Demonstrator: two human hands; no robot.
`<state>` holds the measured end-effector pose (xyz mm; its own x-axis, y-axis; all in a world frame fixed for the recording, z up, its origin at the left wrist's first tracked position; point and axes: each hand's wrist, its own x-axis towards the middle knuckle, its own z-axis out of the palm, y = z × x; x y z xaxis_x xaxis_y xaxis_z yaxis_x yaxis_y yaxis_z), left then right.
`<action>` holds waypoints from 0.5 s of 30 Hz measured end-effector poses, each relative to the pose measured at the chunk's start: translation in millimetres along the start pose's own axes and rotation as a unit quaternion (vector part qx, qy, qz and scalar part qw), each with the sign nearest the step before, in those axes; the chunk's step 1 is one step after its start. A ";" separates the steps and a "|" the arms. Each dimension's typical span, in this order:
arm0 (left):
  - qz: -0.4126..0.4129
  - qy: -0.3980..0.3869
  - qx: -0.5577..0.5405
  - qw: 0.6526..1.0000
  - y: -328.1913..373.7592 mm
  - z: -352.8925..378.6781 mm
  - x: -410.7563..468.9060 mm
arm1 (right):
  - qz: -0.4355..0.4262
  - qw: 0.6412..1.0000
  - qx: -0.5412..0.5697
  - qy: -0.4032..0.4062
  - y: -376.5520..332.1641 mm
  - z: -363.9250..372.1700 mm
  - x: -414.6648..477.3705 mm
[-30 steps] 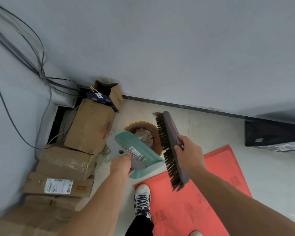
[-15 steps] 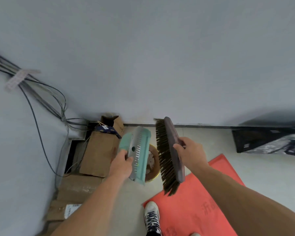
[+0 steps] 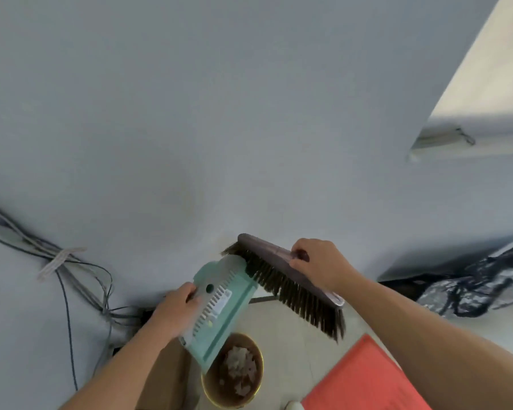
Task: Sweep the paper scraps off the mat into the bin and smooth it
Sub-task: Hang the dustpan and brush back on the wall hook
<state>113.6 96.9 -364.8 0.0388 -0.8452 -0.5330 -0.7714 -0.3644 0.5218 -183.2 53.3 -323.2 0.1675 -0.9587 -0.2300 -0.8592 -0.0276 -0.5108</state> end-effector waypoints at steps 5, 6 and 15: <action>0.098 0.005 0.136 0.986 82.2 -66.3 -6.8 | -0.060 0.997 -0.040 0.032 0.5 -103.6 9.9; 0.116 0.011 0.152 0.981 104.1 -80.5 -8.5 | -0.066 0.996 -0.041 0.043 0.0 -121.3 11.2; 0.245 0.090 0.225 0.939 281.2 -176.2 -64.9 | -0.115 0.978 -0.056 0.162 -23.7 -253.0 20.2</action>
<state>6.1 -19.5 -66.1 -0.3157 -0.9353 -0.1598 -0.9134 0.2539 0.3183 -281.8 -37.1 -106.2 0.2172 -0.9622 0.1642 -0.8674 -0.2674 -0.4196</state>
